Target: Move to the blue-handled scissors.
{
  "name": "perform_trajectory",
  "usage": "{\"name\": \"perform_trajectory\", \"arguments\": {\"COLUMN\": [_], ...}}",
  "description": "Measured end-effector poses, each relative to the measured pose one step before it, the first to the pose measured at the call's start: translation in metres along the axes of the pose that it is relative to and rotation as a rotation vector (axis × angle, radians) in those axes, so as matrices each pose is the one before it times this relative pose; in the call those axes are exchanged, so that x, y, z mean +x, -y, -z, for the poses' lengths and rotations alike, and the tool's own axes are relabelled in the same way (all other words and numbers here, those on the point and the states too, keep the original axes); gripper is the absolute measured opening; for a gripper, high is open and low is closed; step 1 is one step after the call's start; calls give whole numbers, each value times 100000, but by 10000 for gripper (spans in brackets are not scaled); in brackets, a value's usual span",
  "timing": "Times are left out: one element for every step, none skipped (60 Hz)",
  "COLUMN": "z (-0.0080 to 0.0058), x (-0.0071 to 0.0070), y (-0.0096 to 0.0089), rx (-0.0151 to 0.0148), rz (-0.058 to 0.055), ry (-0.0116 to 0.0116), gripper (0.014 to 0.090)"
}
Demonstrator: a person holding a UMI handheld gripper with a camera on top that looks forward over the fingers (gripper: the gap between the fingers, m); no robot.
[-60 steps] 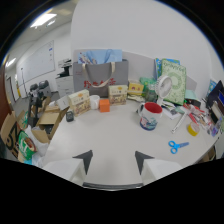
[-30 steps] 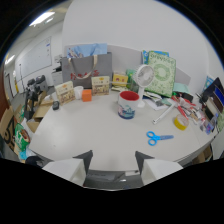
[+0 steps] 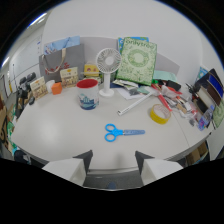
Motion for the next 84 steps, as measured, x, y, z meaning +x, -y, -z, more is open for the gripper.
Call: {"name": "perform_trajectory", "arguments": {"z": [-302, -311, -324, -374, -327, -370, -350, -375, -357, -338, -285, -343, -329, -348, -358, -311, -293, -272, -268, -333, -256, -239, -223, -233, -236, -219, -248, -174, -169, -162, -140, -134, -131, -97, -111, -88, -85, -69, -51, -47, -40, -43, -23, -40, -37, -39, -31, -81, -26, -17, -7, -12, 10, 37, 17, 28, 23, 8, 24, 24, 10, 16, 21, 8, 5, 7, 13, 4, 13, 5, 20, 16, 15, 17, 29, 19, 13, 11, 14, 10, 13, 16, 14, 11], "x": [178, 196, 212, 240, 165, 131, 137, 159, 139, 108, 59, 61, 117, 101, 60, 10, 20, 37, 54, 24, 18, 18, 22, 1, -22, -12, 52, -15, -33, -38, -13, 38, 55, 10, -23, 13, 26, 38, 28, 1, -21, -17, -15, -4, -3, -2, -4, -6, -2, -7, -17, -33, -28, -25, -24, -18, -17, -27, -10, 7, 51, 66, 75, 45, 15, 9, 15, 22, -9, 1, 25, 31, 25, 20, 2, -8, -12, -8, -9, -12, -12, -3, 13, 16], "y": [74, 86, 63, 58, 81, 97, 90, 81, 79, 91, 164, 81, 82, 111, 127, 112, 97, 119, 113, 150, 93, 72, 68, 94, 90, 77, -13, 39, 78, 43, 68, 54, 63, 50, 25, 51, 48, 44, 43, 22, 7, -6, -3, 12, 11, 5, 6, 8, -2, -20, -22, -24, -22, -5, -17, 0, 12, 1, 22, 28, 15, 0, -11, -6, 5, -10, -25, -24, -17, -6, -3, -4, 1, 12, 15, 5, 8, 15, 4, 8, 13, 8, 20, 28], "rx": [-116, -52, -145, -94, -48, 0, -35, -117, -126, -54, -219, -96, -148, -33, 15, -30, -38, -34, -95, -193, -183, -212, -193, -144, -94, -82, 49, -283, -274, -166, -156, -117, -89, -51, 142, -79, -68, -20, -29, -46, -104, -146, -119, -42, -47, -68, -40, 54, 10, -4, -48, -56, -37, -118, 10, 65, 90, 55, 59, 60, 12, -2, 6, 51, 34, -21, -38, -64, -35, -11, -17, -18, 35, 92, 129, 107, 32, 34, -13, 2, 43, 59, 99, 45], "rz": [-47, 0, 4, 48, -18, -34, 35, 93, 110, 91, -15, 26, -7, -86, -31, -41, -164, -105, -57, -22, -20, -46, -103, -96, -43, 17, 35, -63, 12, 43, 43, 13, -14, -19, 118, 84, 29, -38, -39, -51, -22, -21, -54, -45, -10, 12, 64, 43, 40, 20, -2, -13, -71, -201, -169, -101, -87, -121, -207, -193, -107, 12, 104, 97, 17, -10, -52, -52, -73, -47, -25, 25, 31, 0, -35, -27, -8, 54, -38, -49, -18, 6, 57, -21], "ry": [242, 223, 94, 54, 131, 250, 311, 210, 183, 292, 389, 397, 160, 81, 173, 396, 380, 222, 165, 178, 294, 248, 171, 205, 245, 251, 139, 141, 128, 248, 202, 1, -85, 56, 122, 65, 8, -60, -91, -11, 60, 79, 68, 17, -16, -20, -11, 6, -41, -60, 16, 39, 47, 67, -33, -14, 9, 57, 56, 15, -157, -263, -209, -102, -5, 5, -36, -50, -12, 10, -59, -134, -103, -72, -18, -21, -16, 48, 0, 2, 8, -1, -43, -113], "gripper": [840, 840, 839, 838, 839, 841, 841, 842, 841, 842, 842, 840, 841, 841, 838, 839, 839, 837, 838, 837, 838, 841, 841, 842, 841, 840, 838, 839, 840, 841, 842, 843, 841, 841, 839, 839, 840, 843, 842, 842, 844, 840, 842, 842, 840, 841, 842, 840, 840, 841, 842, 841, 841, 842, 841, 840, 841, 840, 839, 840, 839, 839, 840, 841, 841, 841, 840, 839, 841, 841, 841, 840, 841, 843, 843, 843, 844, 842, 842, 841, 842, 842, 841, 841]}}
